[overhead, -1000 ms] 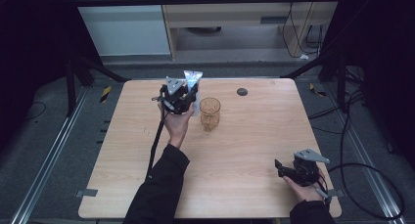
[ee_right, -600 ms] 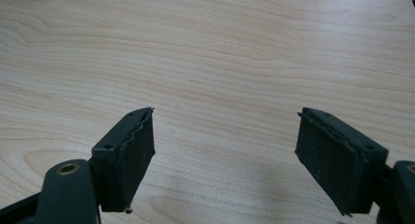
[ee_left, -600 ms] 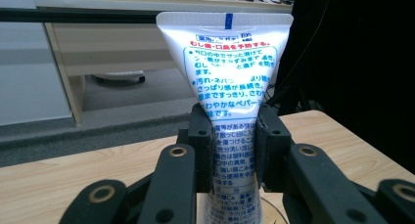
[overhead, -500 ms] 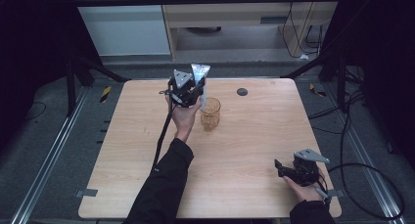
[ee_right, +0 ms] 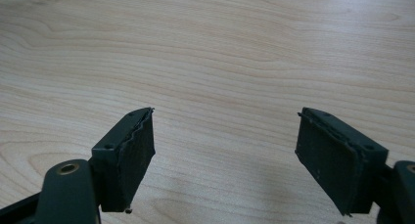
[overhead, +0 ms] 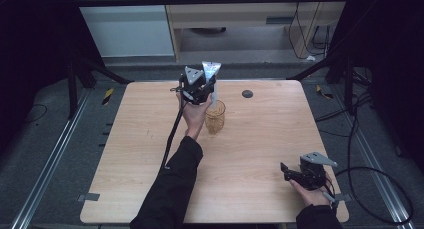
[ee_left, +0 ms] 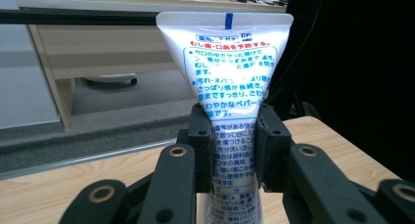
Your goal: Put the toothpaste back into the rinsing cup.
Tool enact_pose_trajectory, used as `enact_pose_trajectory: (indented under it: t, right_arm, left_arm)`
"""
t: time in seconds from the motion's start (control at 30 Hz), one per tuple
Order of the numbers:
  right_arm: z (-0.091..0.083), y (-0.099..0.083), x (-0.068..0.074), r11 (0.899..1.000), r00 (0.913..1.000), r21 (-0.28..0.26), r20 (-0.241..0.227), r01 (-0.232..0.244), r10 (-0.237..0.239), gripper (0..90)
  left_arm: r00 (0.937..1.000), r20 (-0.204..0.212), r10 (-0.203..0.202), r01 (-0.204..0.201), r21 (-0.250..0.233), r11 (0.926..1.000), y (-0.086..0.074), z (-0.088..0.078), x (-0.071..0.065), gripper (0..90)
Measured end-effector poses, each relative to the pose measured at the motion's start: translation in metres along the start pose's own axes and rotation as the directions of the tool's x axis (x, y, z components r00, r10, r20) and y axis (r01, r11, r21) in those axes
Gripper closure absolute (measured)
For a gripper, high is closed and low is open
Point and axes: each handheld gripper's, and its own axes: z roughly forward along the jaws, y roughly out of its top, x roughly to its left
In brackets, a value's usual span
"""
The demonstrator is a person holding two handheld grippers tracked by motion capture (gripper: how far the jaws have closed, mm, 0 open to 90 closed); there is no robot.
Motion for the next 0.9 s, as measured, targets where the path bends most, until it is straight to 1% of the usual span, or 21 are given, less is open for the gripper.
enact_pose_trajectory:
  t: [0.03, 0.13, 0.17, 0.4, 0.47, 0.5, 0.53, 0.6, 0.7, 0.73, 0.8, 0.83, 0.9]
  right_arm:
    - [0.000, 0.000, 0.000, 1.000, 1.0000, -0.001, 0.002, 0.003, -0.003, 22.1]
    - [0.000, 0.000, 0.000, 1.000, 1.0000, -0.002, -0.002, -0.001, 0.001, 22.1]
    - [-0.001, 0.000, 0.000, 1.000, 1.0000, -0.003, -0.003, -0.002, 0.002, 22.1]
    - [0.000, 0.000, 0.000, 1.000, 1.0000, -0.003, -0.005, -0.002, 0.002, 22.1]
    - [-0.001, 0.000, 0.000, 1.000, 1.0000, -0.003, -0.005, -0.003, 0.003, 22.1]
    - [-0.001, 0.000, 0.000, 1.000, 1.0000, -0.003, -0.005, -0.003, 0.003, 22.1]
    - [-0.001, 0.000, 0.000, 1.000, 0.9999, -0.005, -0.007, -0.008, 0.008, 22.1]
    - [-0.001, 0.000, 0.000, 1.000, 0.9999, -0.005, -0.008, -0.007, 0.007, 22.1]
    - [0.000, 0.000, 0.000, 1.000, 1.0000, -0.003, -0.006, 0.000, 0.000, 22.2]
    - [0.000, 0.000, 0.000, 1.000, 1.0000, -0.005, -0.004, 0.004, -0.004, 22.2]
    - [0.000, 0.000, 0.000, 1.000, 1.0000, -0.005, -0.003, 0.006, -0.006, 22.2]
    - [0.000, 0.000, 0.000, 1.000, 1.0000, -0.004, -0.007, -0.002, 0.001, 22.2]
    - [0.000, 0.000, 0.000, 1.000, 1.0000, -0.003, -0.006, 0.000, 0.000, 22.1]
  left_arm:
    - [0.9999, 0.006, 0.008, -0.008, 0.006, 1.0000, -0.001, 0.003, -0.003, 72.1]
    - [0.9998, 0.005, 0.019, -0.019, 0.011, 0.9998, -0.002, 0.007, -0.005, 72.1]
    - [0.9997, 0.005, 0.025, -0.025, 0.020, 0.9995, -0.003, 0.011, -0.006, 72.1]
    - [0.9996, 0.000, 0.030, -0.030, 0.048, 0.9984, -0.011, 0.020, -0.004, 72.1]
    - [0.9993, 0.001, 0.038, -0.038, 0.056, 0.9977, -0.015, 0.023, -0.003, 72.1]
    - [0.9993, 0.001, 0.038, -0.038, 0.056, 0.9977, -0.015, 0.023, -0.003, 72.0]
    - [0.9991, 0.009, 0.041, -0.042, 0.060, 0.9973, -0.019, 0.025, -0.002, 72.0]
    - [0.9990, 0.007, 0.043, -0.044, 0.066, 0.9969, -0.021, 0.025, -0.002, 71.9]
    - [0.9991, 0.008, 0.042, -0.042, 0.075, 0.9963, -0.029, 0.025, 0.001, 71.9]
    - [0.9991, 0.008, 0.042, -0.042, 0.075, 0.9963, -0.029, 0.025, 0.001, 71.8]
    - [0.9992, 0.010, 0.038, -0.039, 0.077, 0.9963, -0.034, 0.024, 0.002, 71.8]
    - [0.9992, 0.011, 0.039, -0.039, 0.079, 0.9961, -0.036, 0.024, 0.002, 71.7]
    - [0.9990, 0.014, 0.042, -0.043, 0.083, 0.9957, -0.041, 0.023, 0.001, 71.7]
